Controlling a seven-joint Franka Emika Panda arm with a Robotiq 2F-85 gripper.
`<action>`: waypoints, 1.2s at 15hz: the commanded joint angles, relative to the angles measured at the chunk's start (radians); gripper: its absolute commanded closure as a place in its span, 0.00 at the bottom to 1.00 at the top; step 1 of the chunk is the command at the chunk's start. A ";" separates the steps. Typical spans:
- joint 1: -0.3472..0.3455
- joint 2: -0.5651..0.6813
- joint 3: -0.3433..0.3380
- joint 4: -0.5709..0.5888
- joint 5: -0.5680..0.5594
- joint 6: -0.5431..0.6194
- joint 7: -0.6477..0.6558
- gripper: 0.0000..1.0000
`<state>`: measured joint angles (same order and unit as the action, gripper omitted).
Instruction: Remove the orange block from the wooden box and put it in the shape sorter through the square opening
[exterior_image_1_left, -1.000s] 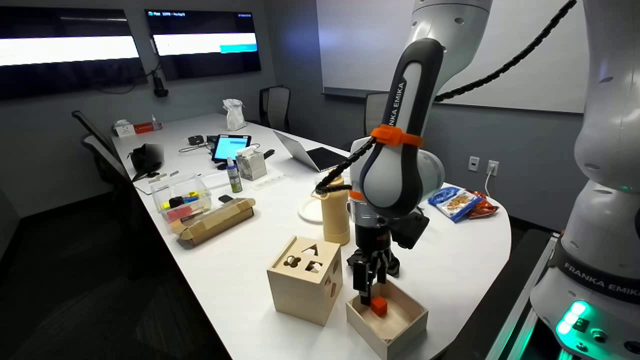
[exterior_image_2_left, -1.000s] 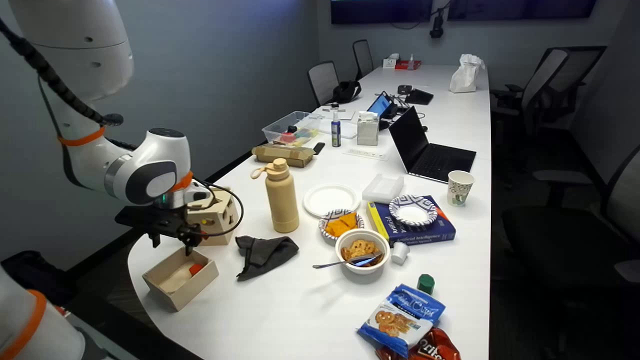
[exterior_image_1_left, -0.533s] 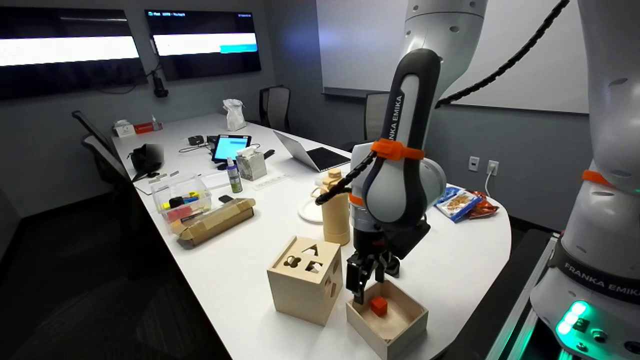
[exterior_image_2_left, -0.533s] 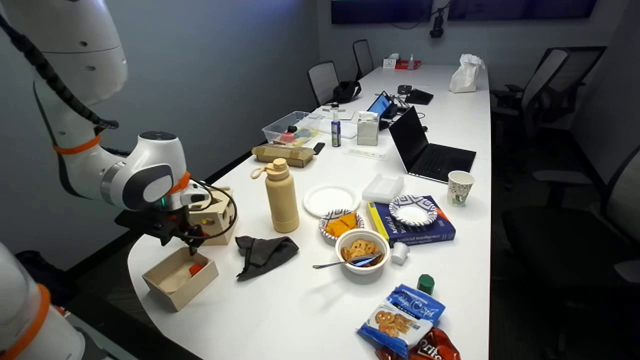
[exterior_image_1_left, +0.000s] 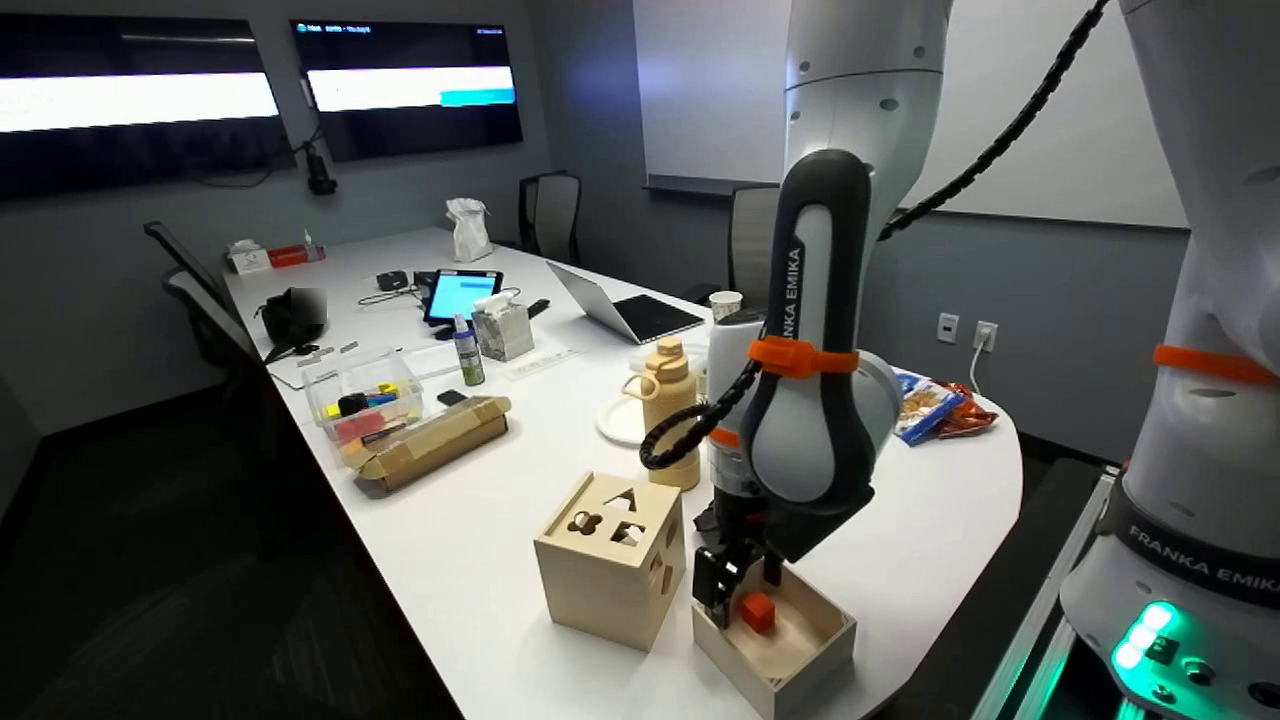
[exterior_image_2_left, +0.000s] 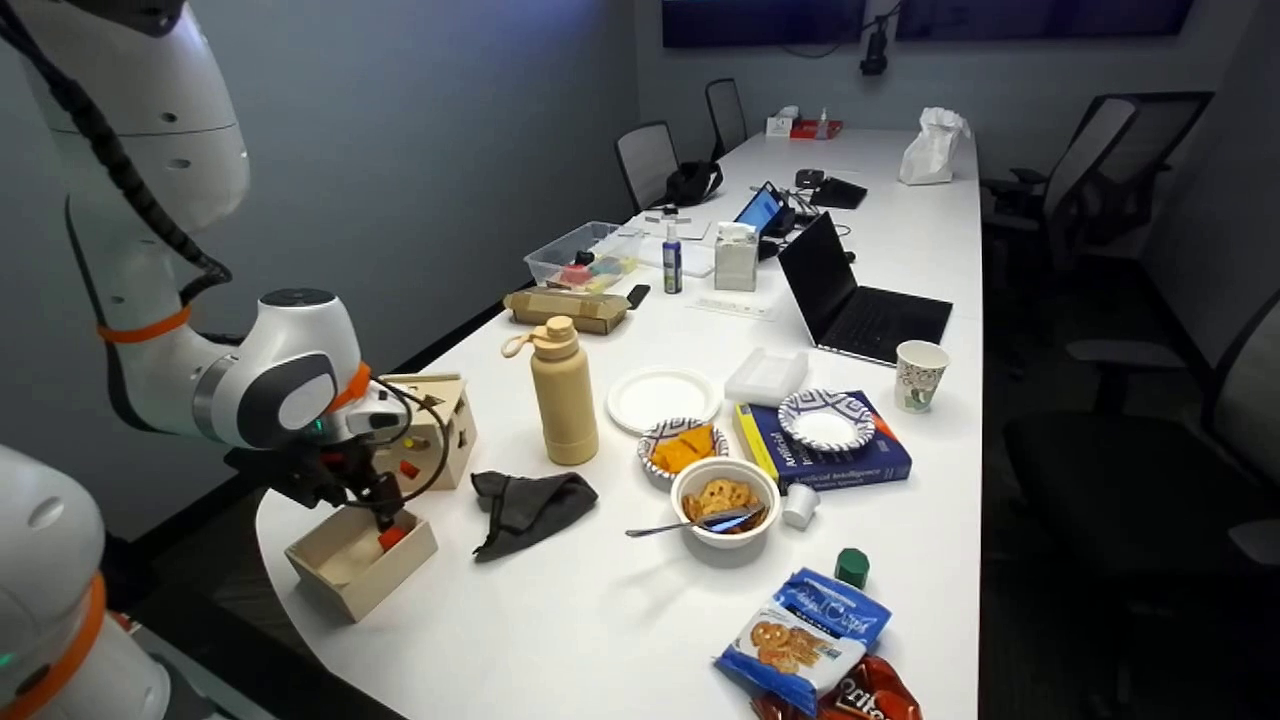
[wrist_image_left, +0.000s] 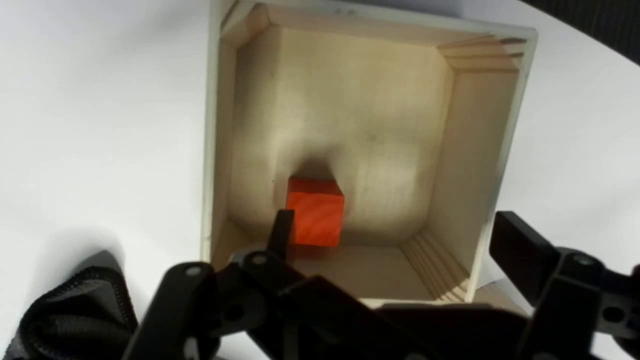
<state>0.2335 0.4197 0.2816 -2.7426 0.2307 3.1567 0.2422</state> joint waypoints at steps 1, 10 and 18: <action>0.024 0.053 -0.013 0.000 0.014 0.085 0.058 0.00; -0.041 0.128 0.025 -0.001 0.003 0.254 0.107 0.00; -0.012 0.178 0.050 -0.003 0.032 0.357 0.191 0.00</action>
<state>0.2016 0.5628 0.3144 -2.7451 0.2320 3.4536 0.3888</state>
